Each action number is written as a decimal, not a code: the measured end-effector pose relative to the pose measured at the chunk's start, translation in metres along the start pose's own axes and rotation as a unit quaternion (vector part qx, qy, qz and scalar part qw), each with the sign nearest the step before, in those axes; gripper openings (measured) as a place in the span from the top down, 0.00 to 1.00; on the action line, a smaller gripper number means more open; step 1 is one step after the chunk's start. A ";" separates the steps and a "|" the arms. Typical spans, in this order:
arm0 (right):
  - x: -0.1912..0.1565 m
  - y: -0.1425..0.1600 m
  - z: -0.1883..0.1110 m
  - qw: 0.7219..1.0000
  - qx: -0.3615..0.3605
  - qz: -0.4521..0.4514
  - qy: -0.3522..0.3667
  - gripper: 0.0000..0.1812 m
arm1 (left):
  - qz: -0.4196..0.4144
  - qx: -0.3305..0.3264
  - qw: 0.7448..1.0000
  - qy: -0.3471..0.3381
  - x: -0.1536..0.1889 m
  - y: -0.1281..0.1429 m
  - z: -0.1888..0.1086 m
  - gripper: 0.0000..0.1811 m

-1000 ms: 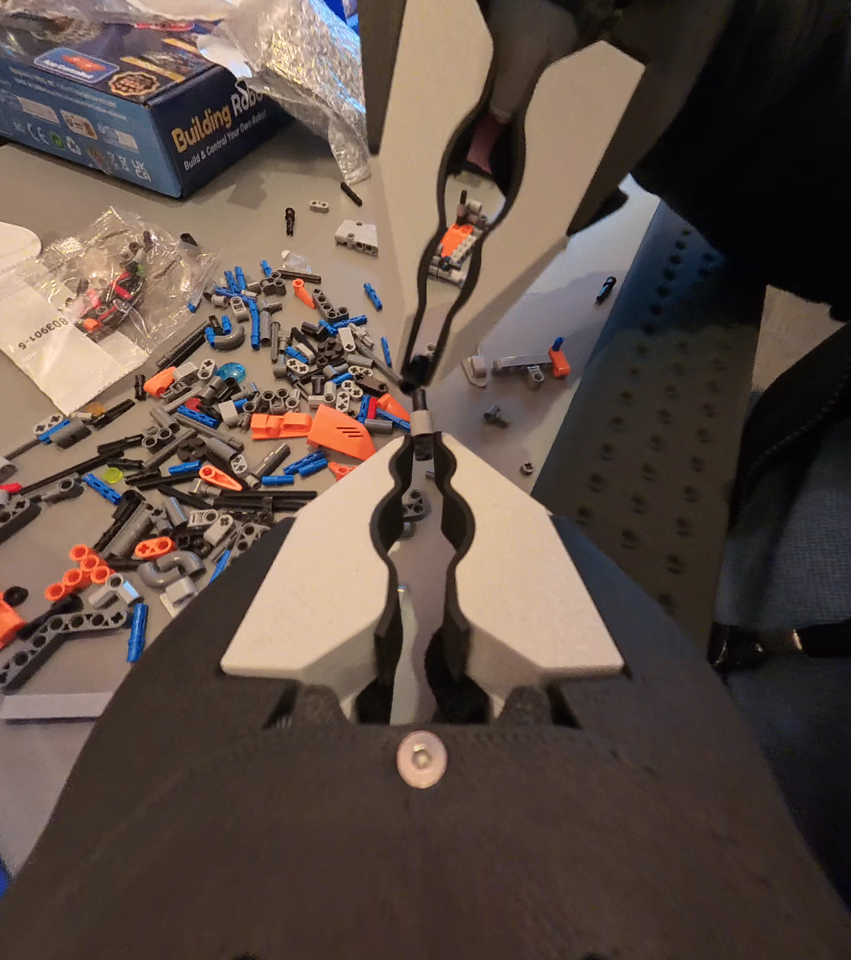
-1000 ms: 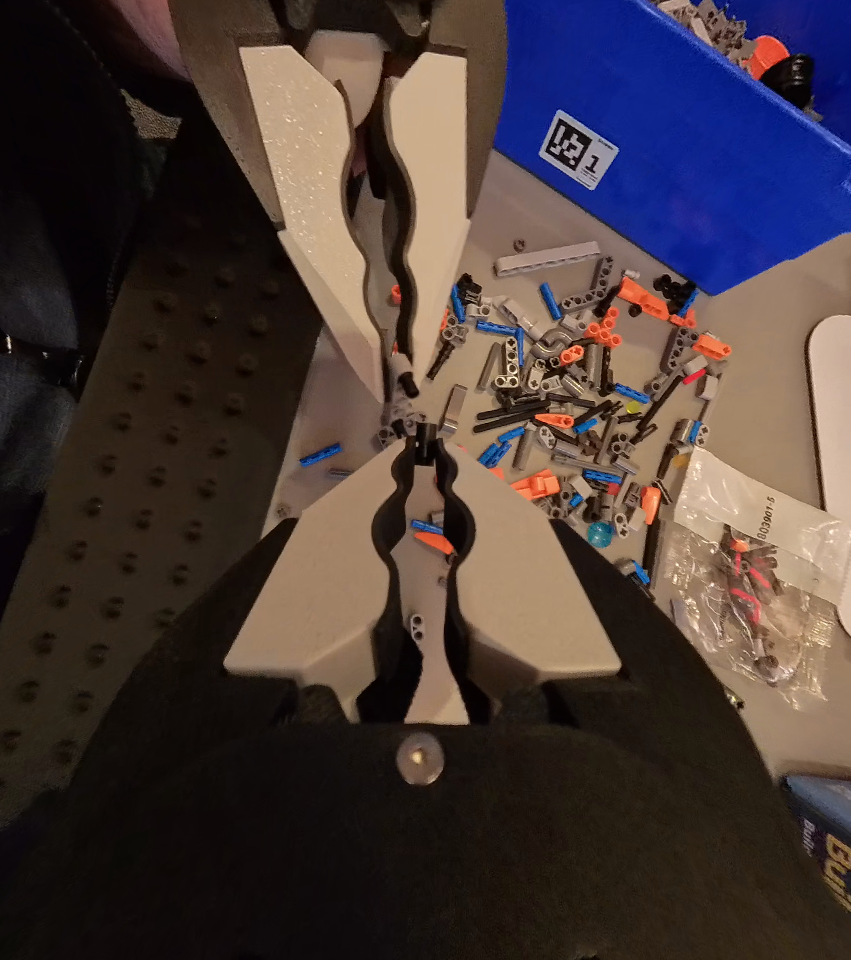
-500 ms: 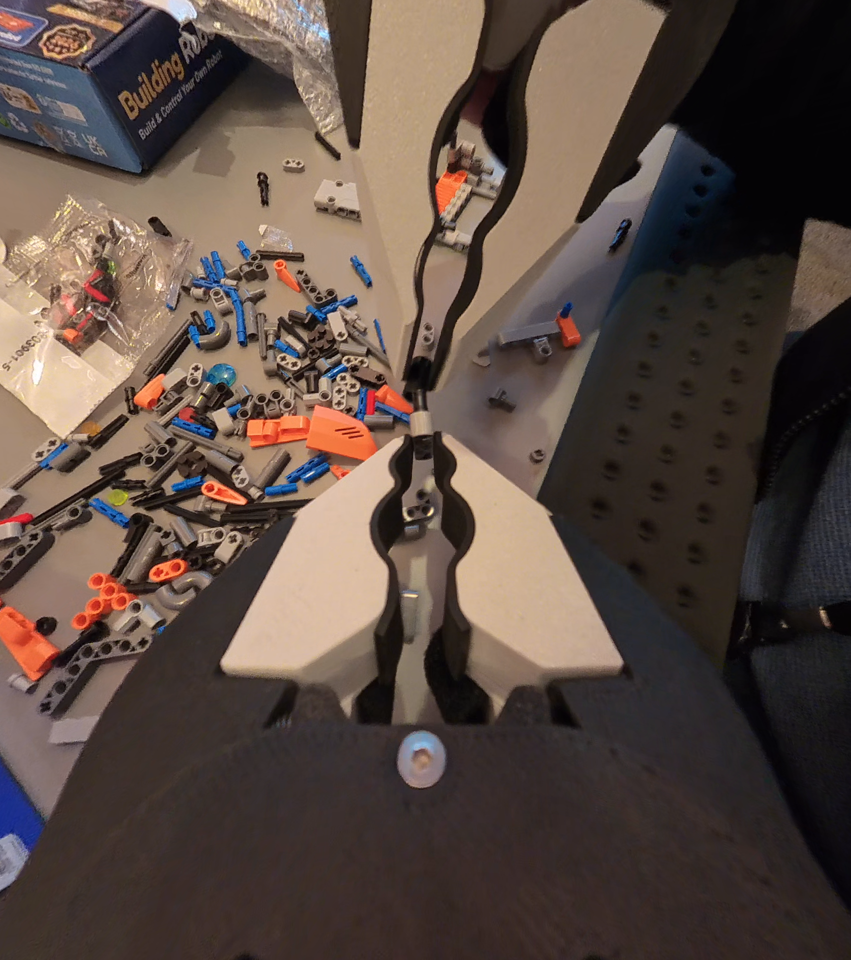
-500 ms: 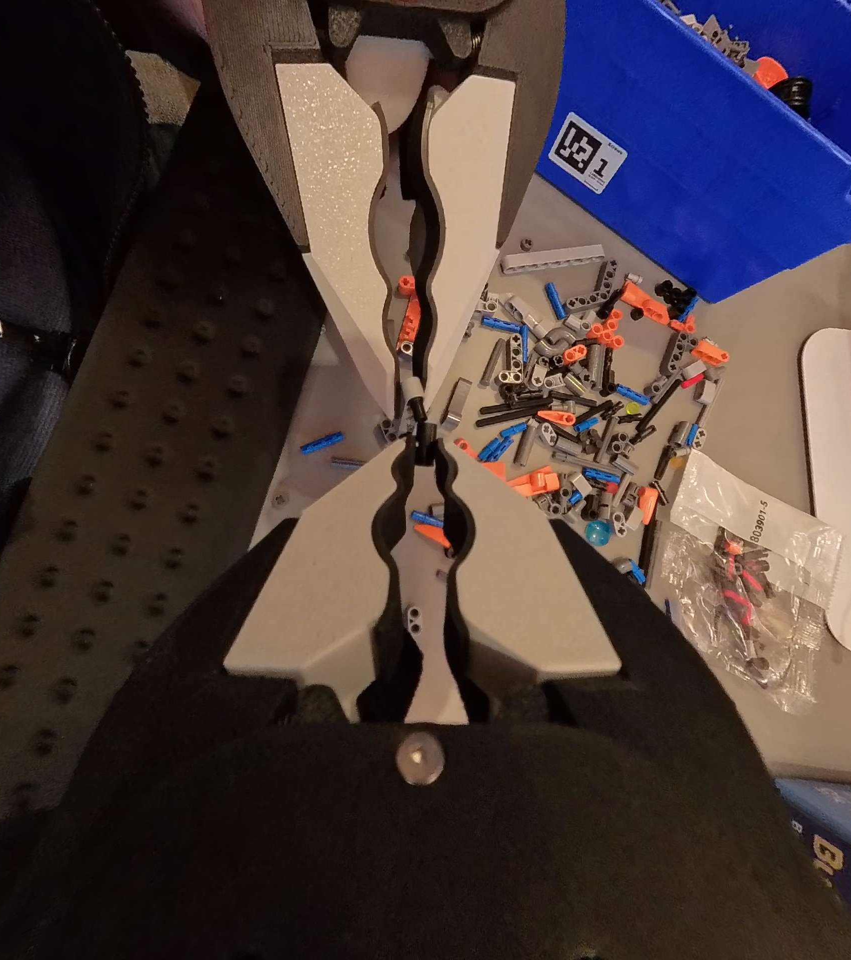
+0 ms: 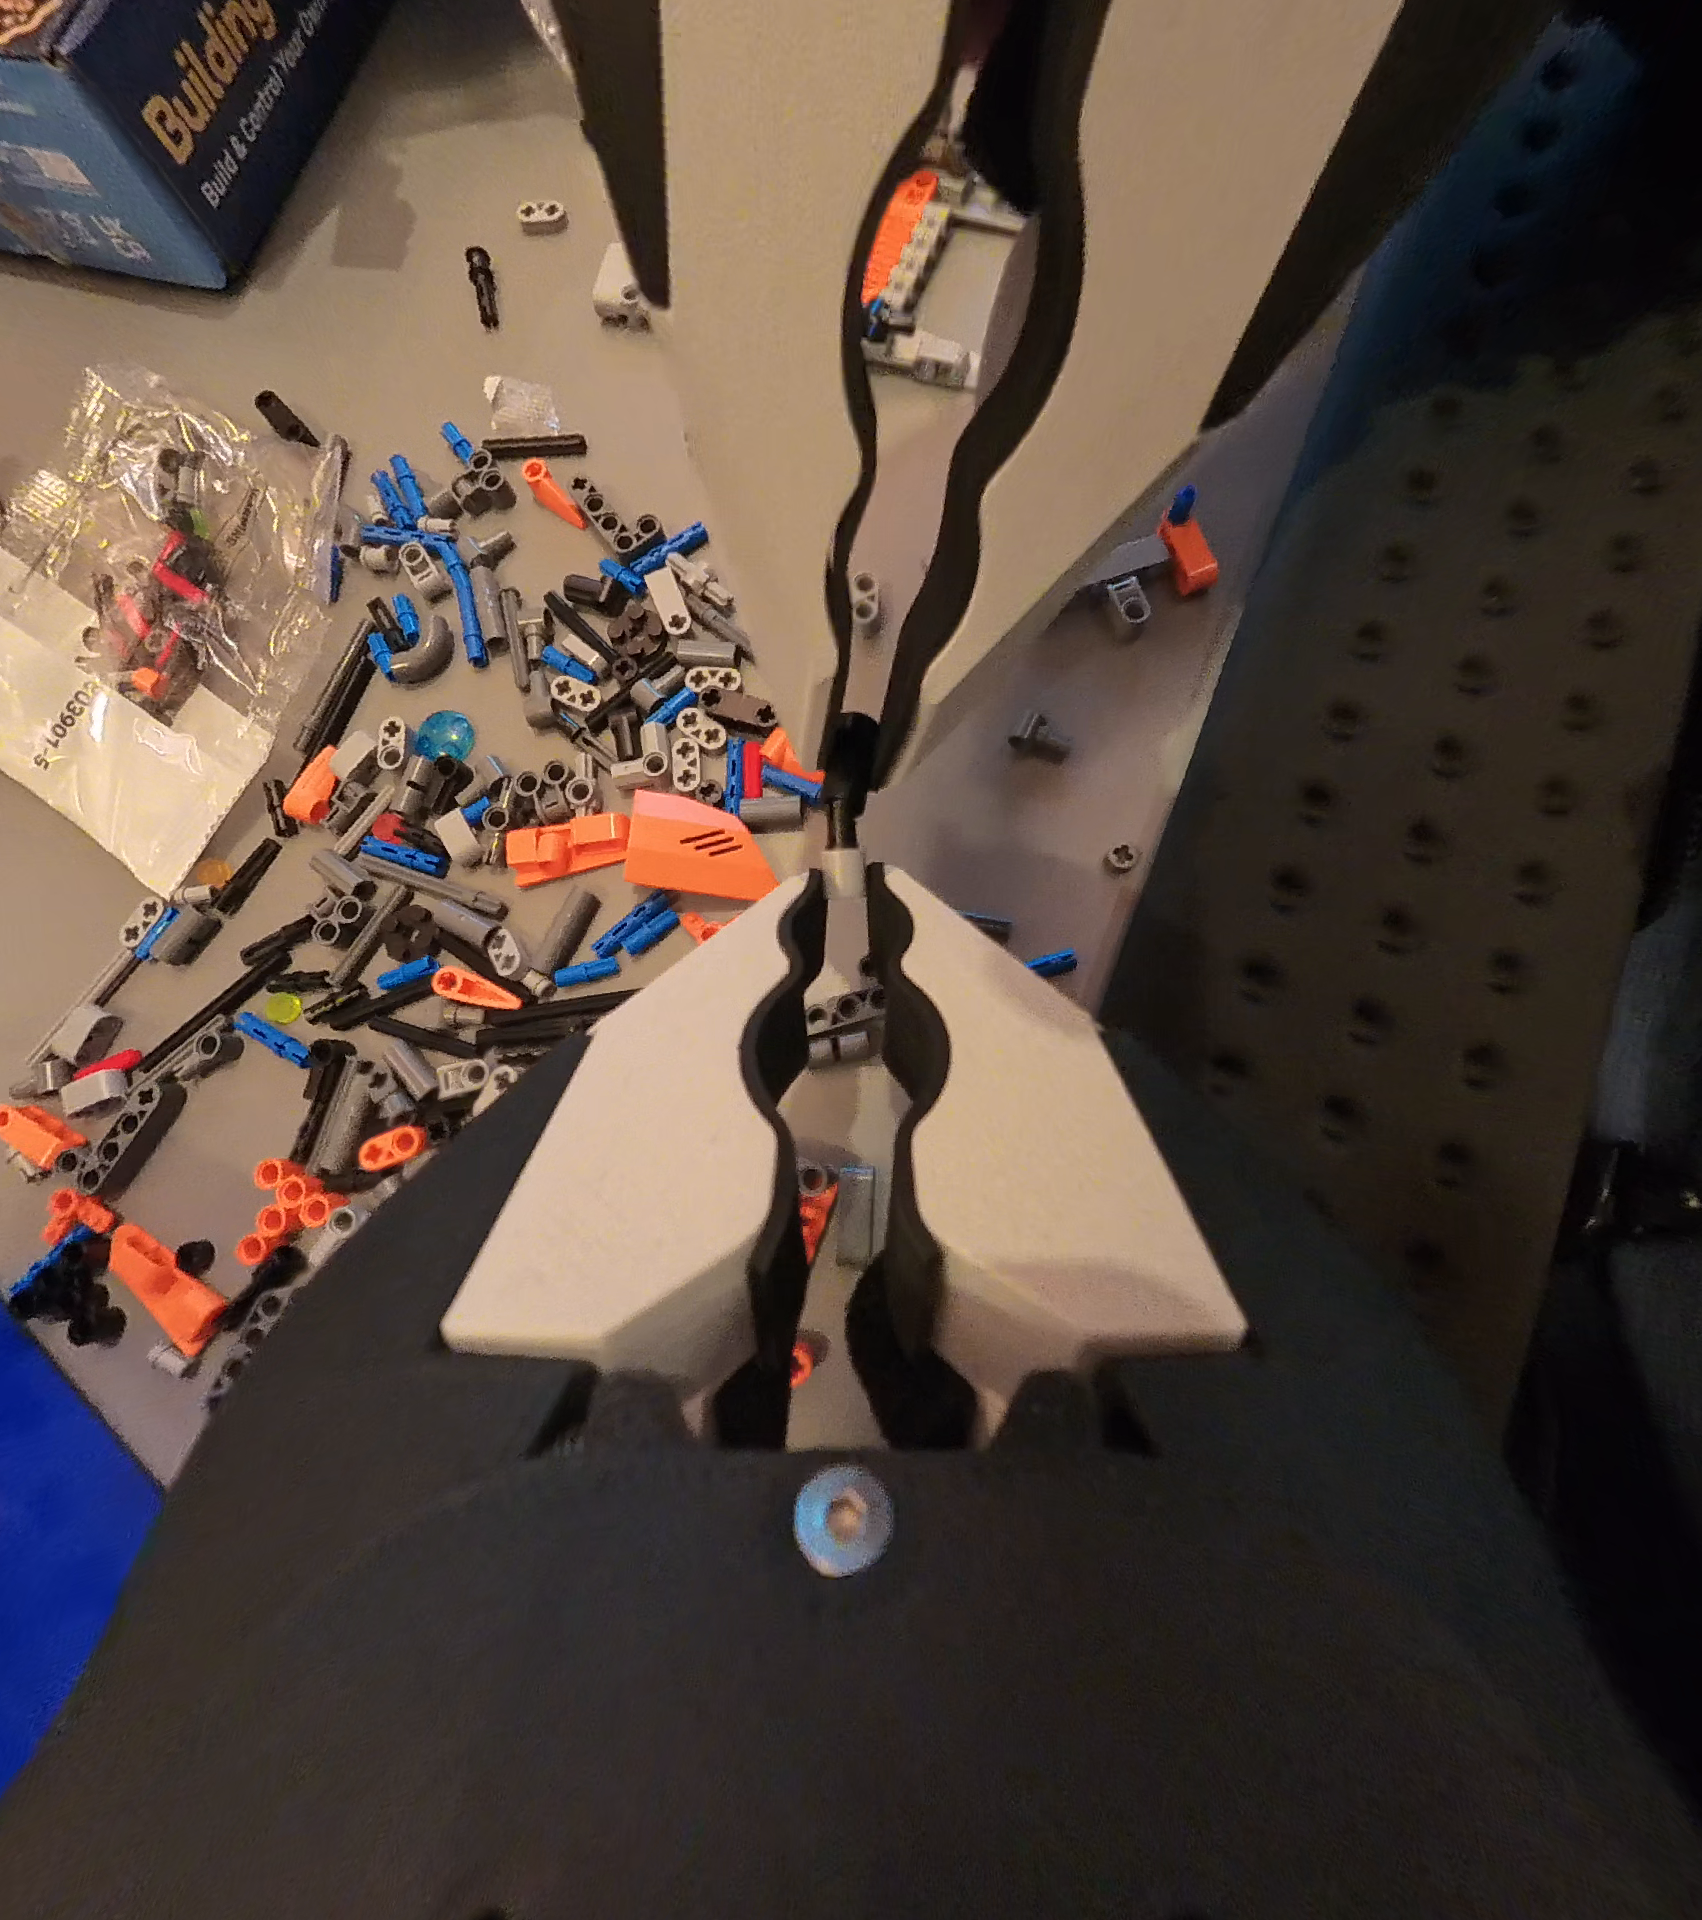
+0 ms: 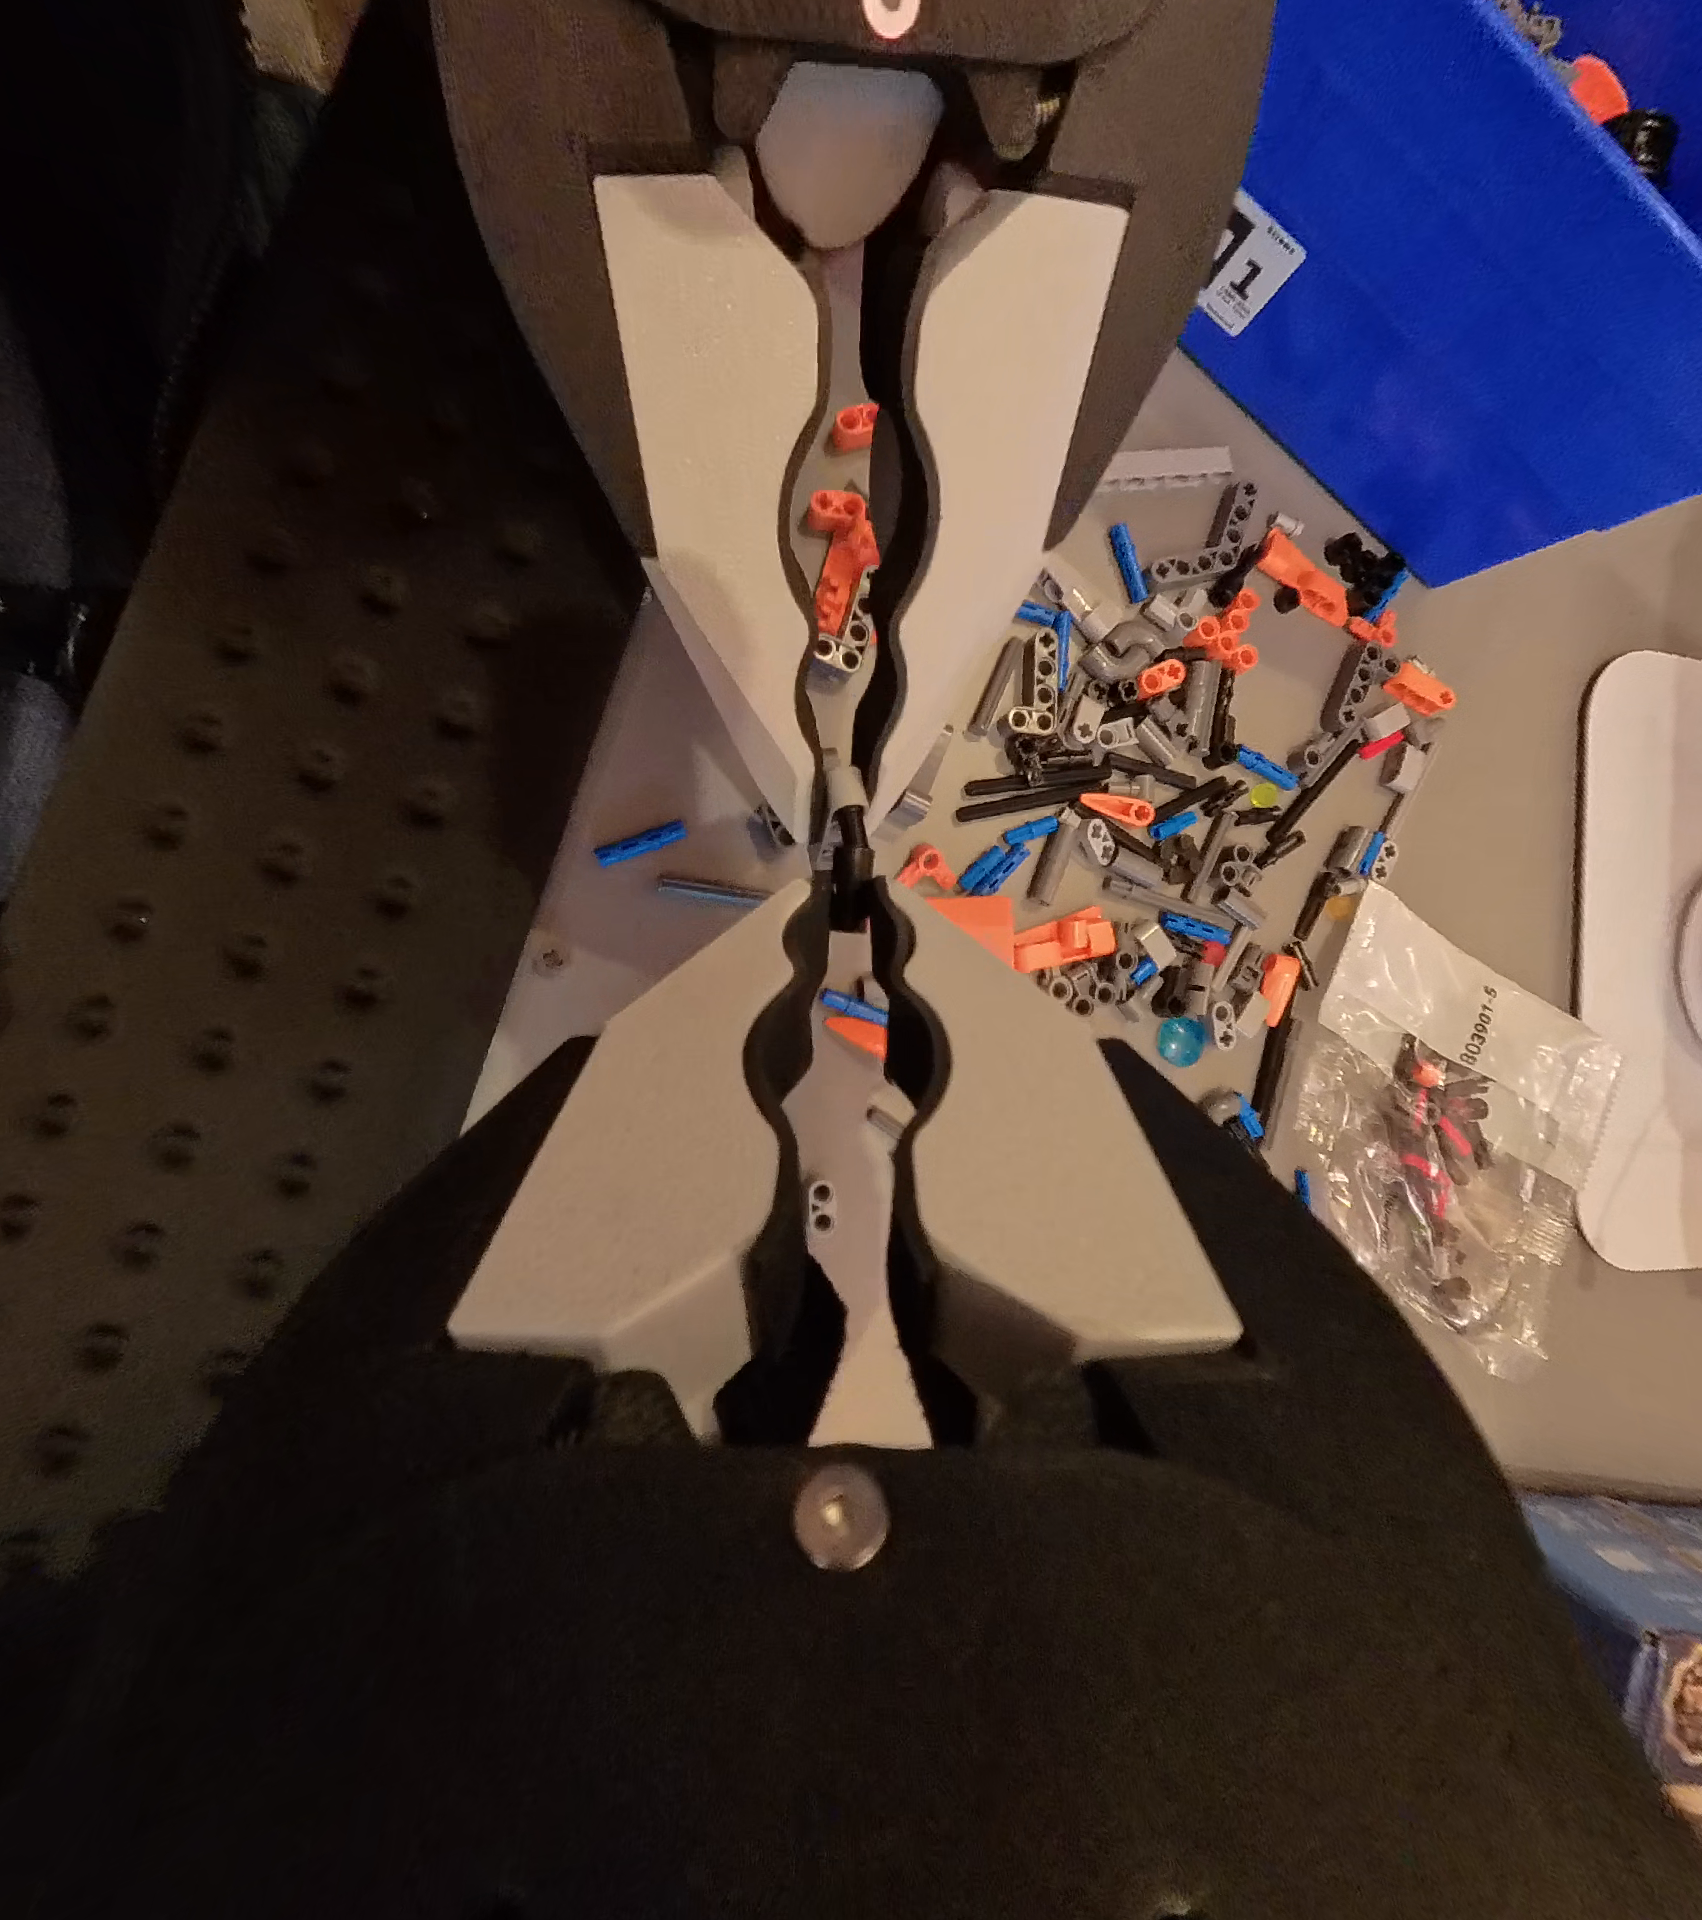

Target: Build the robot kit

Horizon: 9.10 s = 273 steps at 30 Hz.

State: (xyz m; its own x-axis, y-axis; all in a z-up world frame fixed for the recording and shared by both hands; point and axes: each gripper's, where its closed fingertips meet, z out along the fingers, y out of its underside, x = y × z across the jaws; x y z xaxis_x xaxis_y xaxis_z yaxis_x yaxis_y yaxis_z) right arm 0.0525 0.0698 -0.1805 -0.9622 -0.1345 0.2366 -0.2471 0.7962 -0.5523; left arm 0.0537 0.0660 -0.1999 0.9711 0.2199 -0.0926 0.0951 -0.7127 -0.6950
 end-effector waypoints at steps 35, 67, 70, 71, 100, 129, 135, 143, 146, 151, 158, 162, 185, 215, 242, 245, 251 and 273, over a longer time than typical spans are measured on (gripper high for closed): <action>-0.015 0.042 0.009 0.998 0.013 0.060 -0.034 0.97 | 0.018 -0.074 0.992 0.098 0.014 0.005 0.036 0.97; -0.022 0.061 0.018 0.996 -0.025 0.066 -0.044 0.97 | 0.036 -0.070 0.993 0.090 0.012 0.017 0.056 0.97; -0.020 0.063 0.017 0.995 -0.020 0.079 -0.050 0.97 | 0.026 -0.063 0.993 0.096 0.010 0.016 0.058 0.95; -0.020 0.062 0.016 0.995 -0.012 0.085 -0.052 0.97 | 0.025 -0.063 0.993 0.093 0.008 0.016 0.058 0.94; -0.006 0.037 0.002 0.962 0.134 0.211 -0.113 0.97 | 0.136 -0.012 0.991 0.014 0.006 -0.010 0.037 0.99; -0.013 0.053 0.026 0.972 0.119 0.174 -0.105 0.97 | 0.072 -0.048 0.994 0.071 0.007 0.020 0.055 0.97; -0.016 0.055 0.025 0.979 0.122 0.142 -0.085 0.97 | 0.064 -0.045 0.994 0.079 0.009 0.020 0.056 0.97; -0.018 0.059 0.030 0.990 0.079 0.103 -0.060 0.97 | 0.056 -0.043 0.994 0.087 0.009 0.020 0.056 0.97; -0.018 0.060 0.031 0.992 0.073 0.092 -0.048 0.97 | 0.058 -0.043 0.994 0.085 0.009 0.020 0.056 0.97; -0.018 0.059 0.030 0.988 0.080 0.118 -0.063 0.97 | 0.058 -0.041 0.994 0.088 0.011 0.019 0.056 0.97; -0.019 0.063 0.023 0.985 0.070 0.135 -0.077 0.94 | 0.053 -0.036 0.995 0.081 0.008 0.020 0.052 0.91; -0.017 0.064 0.016 0.984 0.076 0.139 -0.076 0.95 | 0.039 -0.009 0.997 0.072 0.004 0.016 0.040 0.89; 0.060 0.073 0.017 0.977 0.049 0.206 0.030 0.92 | 0.058 0.068 0.995 0.033 0.003 0.019 0.008 0.95; 0.143 0.128 0.036 0.966 -0.092 0.204 0.128 1.00 | 0.094 0.096 0.990 0.046 0.014 0.010 0.005 0.97; 0.056 0.044 0.005 0.982 0.049 0.162 -0.078 0.95 | -0.021 0.105 0.993 -0.042 -0.037 0.013 -0.003 0.87; 0.064 0.037 -0.001 0.974 0.085 0.190 -0.085 0.88 | -0.025 0.093 0.995 -0.041 -0.037 0.017 0.001 0.87; 0.118 0.066 -0.002 0.954 0.081 0.288 0.016 0.80 | -0.048 0.072 0.996 -0.029 -0.040 0.025 0.007 0.86; 0.128 0.094 0.032 0.944 0.042 0.327 0.019 1.00 | -0.050 0.077 0.994 -0.054 -0.049 0.022 0.005 0.86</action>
State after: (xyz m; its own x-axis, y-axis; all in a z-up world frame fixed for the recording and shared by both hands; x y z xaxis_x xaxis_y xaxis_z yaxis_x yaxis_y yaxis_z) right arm -0.0980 0.1089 -0.2274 -0.9080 0.3915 -0.1490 0.3881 0.6523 -0.6511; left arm 0.0074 0.0429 -0.2144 0.9285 0.3608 -0.0879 0.1473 -0.5752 -0.8046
